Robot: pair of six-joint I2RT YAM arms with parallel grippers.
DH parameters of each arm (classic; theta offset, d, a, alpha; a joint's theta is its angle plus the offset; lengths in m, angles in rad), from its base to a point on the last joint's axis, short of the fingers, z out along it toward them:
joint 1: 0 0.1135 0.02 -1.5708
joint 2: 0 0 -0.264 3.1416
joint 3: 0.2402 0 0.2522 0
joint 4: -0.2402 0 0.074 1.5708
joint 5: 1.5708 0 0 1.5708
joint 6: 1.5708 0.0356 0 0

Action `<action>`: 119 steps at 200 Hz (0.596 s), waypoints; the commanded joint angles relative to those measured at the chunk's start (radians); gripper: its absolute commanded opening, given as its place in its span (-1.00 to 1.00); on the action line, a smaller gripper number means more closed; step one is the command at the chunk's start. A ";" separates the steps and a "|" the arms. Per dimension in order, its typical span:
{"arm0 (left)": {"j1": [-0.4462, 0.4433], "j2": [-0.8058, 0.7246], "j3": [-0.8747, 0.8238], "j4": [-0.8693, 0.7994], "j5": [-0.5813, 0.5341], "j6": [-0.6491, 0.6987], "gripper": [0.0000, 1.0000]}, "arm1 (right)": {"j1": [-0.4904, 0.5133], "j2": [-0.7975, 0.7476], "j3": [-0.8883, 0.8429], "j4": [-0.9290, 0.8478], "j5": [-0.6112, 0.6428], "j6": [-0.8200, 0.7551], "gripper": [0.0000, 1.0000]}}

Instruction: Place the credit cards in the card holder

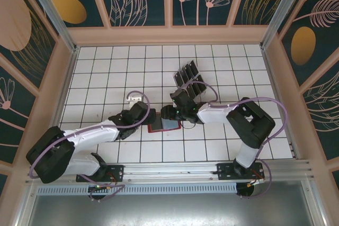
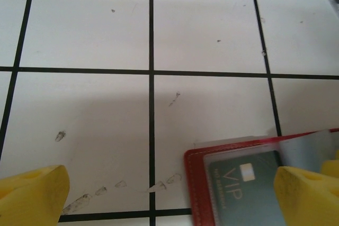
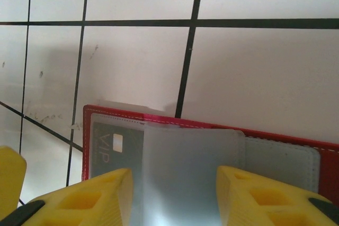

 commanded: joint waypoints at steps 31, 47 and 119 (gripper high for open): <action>0.004 -0.095 -0.082 0.074 0.078 0.041 0.97 | 0.014 0.034 -0.003 0.038 -0.044 0.096 -0.09; 0.003 -0.117 -0.105 0.086 0.114 0.045 0.97 | 0.013 0.034 -0.015 0.064 -0.049 0.132 -0.09; -0.036 -0.124 -0.163 0.151 0.197 0.029 0.97 | 0.014 0.025 -0.040 0.114 -0.041 0.214 -0.08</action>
